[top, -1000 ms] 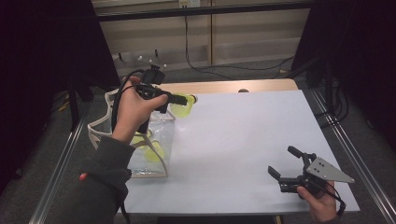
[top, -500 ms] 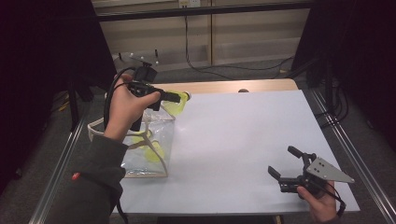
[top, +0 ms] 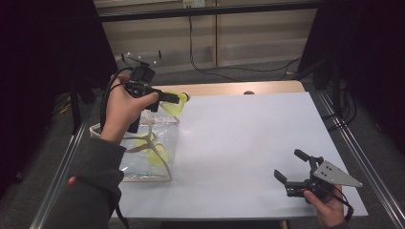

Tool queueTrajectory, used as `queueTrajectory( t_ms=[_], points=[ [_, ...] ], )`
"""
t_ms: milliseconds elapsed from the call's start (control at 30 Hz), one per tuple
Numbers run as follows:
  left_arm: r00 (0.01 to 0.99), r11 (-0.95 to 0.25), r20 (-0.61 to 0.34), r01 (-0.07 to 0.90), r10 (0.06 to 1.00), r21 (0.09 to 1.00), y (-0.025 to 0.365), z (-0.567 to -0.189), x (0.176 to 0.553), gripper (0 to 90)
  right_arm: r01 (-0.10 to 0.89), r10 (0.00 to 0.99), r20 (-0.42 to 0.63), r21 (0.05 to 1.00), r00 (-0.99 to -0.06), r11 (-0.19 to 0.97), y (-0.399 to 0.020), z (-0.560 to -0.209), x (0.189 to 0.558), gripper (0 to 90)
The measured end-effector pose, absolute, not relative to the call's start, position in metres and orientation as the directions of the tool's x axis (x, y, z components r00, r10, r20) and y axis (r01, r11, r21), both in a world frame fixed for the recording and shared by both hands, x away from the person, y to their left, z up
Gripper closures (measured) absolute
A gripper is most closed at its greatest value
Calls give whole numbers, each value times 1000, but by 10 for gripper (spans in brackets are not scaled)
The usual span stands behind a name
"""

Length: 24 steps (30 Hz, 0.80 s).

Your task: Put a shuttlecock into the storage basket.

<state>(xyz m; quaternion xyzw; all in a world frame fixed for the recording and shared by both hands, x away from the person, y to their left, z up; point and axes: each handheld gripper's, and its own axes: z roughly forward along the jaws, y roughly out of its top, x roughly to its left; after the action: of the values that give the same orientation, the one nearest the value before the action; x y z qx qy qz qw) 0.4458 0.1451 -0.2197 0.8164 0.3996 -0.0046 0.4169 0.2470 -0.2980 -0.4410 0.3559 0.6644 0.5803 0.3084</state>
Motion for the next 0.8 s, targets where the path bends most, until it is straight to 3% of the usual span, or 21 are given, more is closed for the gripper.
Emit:
queueTrajectory(
  t_ms=[800],
  points=[
    [648,-303,-325,665,689,683,172,-217,446,843,115,830,2,991,-558,75,-298,-441,247,16]
  ],
)
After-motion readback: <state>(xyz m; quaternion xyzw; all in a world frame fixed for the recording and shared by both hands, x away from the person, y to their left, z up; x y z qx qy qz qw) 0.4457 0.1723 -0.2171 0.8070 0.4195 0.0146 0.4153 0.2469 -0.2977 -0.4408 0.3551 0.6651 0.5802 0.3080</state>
